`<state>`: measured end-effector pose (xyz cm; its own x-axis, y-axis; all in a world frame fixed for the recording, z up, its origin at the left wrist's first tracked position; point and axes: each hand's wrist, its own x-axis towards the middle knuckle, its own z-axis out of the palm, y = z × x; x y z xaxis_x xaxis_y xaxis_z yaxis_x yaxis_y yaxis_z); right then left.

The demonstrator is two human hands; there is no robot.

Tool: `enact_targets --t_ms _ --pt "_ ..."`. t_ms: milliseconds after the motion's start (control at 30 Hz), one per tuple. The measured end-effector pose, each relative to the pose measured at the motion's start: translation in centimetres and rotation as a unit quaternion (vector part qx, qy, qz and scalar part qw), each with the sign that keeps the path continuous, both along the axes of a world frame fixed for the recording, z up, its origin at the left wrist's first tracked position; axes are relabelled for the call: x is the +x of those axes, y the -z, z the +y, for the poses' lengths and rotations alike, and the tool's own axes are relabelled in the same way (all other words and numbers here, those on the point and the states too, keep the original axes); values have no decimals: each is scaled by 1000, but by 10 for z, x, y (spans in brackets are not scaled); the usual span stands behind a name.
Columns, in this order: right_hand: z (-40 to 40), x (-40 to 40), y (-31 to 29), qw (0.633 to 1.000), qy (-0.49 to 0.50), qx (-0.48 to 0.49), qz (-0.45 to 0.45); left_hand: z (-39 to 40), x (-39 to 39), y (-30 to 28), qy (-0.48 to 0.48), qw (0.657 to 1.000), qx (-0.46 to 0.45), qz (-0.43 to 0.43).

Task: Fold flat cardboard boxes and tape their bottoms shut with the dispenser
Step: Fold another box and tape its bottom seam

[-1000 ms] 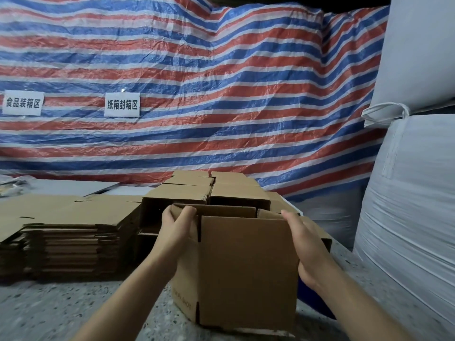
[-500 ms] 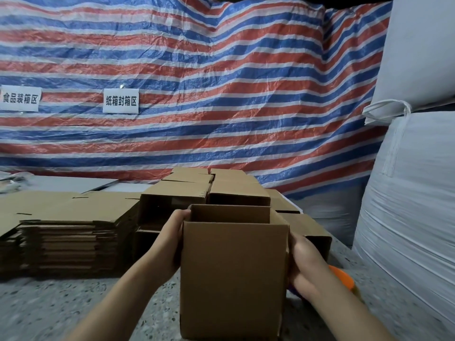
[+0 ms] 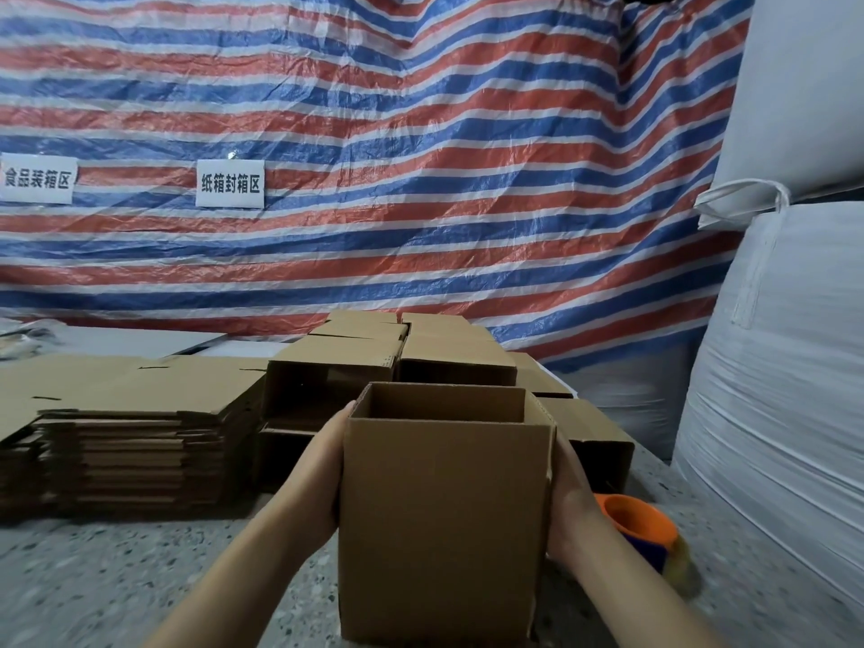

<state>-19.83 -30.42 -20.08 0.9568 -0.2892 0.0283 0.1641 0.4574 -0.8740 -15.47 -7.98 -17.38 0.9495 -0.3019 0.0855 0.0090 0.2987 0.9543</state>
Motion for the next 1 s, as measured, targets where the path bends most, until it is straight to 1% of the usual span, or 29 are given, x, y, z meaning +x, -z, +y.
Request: enact_targets --t_ms 67,167,467,567,700,800,900,1000 --pt "0 2 4 1000 7 14 14 -5 -3 3 -34 999 7 -16" --pt "0 2 5 1000 12 19 16 -8 -6 1 -45 999 -2 6" --pt "1 2 8 999 25 27 0 -6 -5 4 -7 999 -28 46" --pt "0 3 8 999 27 22 -6 -4 3 6 7 1000 -12 19" --pt "-1 2 8 999 23 16 -21 -2 11 11 -28 999 -22 12" --pt "0 2 9 999 28 0 -30 -1 12 14 1 1000 -1 -5" --pt "0 3 10 999 31 -6 -31 -1 15 16 8 1000 14 3" --pt "-1 4 10 1000 22 13 -19 -2 16 15 13 1000 7 10"
